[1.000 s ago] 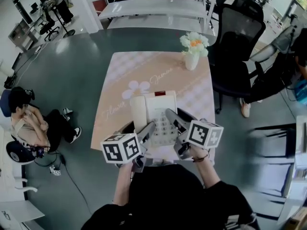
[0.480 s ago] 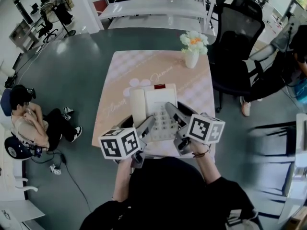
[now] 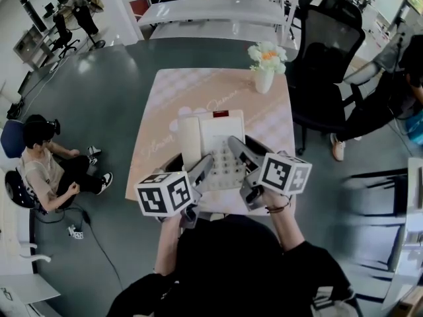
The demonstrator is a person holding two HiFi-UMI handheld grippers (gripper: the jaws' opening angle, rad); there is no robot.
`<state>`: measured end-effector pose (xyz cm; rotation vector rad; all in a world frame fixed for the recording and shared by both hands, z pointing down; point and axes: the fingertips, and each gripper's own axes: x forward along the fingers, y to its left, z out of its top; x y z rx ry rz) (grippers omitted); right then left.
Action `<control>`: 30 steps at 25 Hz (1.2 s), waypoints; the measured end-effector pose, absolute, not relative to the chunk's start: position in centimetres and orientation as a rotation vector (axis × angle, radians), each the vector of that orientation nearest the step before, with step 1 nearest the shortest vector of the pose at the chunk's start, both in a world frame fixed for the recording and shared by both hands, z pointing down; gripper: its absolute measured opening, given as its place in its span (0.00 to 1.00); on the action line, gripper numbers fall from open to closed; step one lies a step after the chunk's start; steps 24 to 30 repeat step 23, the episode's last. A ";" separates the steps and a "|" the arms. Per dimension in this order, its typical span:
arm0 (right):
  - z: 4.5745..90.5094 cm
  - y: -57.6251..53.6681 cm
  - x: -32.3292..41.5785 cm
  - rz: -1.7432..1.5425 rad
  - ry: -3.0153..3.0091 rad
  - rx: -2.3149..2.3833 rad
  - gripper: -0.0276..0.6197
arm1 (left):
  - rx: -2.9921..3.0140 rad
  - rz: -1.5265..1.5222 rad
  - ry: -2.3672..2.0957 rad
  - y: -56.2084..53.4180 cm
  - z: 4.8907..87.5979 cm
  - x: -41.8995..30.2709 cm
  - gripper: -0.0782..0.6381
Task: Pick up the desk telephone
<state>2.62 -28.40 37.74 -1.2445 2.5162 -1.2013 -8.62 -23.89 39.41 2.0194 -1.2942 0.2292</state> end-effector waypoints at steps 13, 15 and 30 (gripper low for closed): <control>38.0 -28.7 2.7 -1.216 2.526 -1.230 0.34 | 2.007 0.239 -1.304 -24.0 39.6 -8.5 0.56; 38.0 -28.7 2.7 -1.218 2.526 -1.231 0.34 | 2.006 0.242 -1.305 -24.1 39.6 -8.5 0.56; 38.4 -28.9 2.6 -1.220 2.524 -1.234 0.34 | 1.999 0.247 -1.305 -24.2 40.0 -8.5 0.56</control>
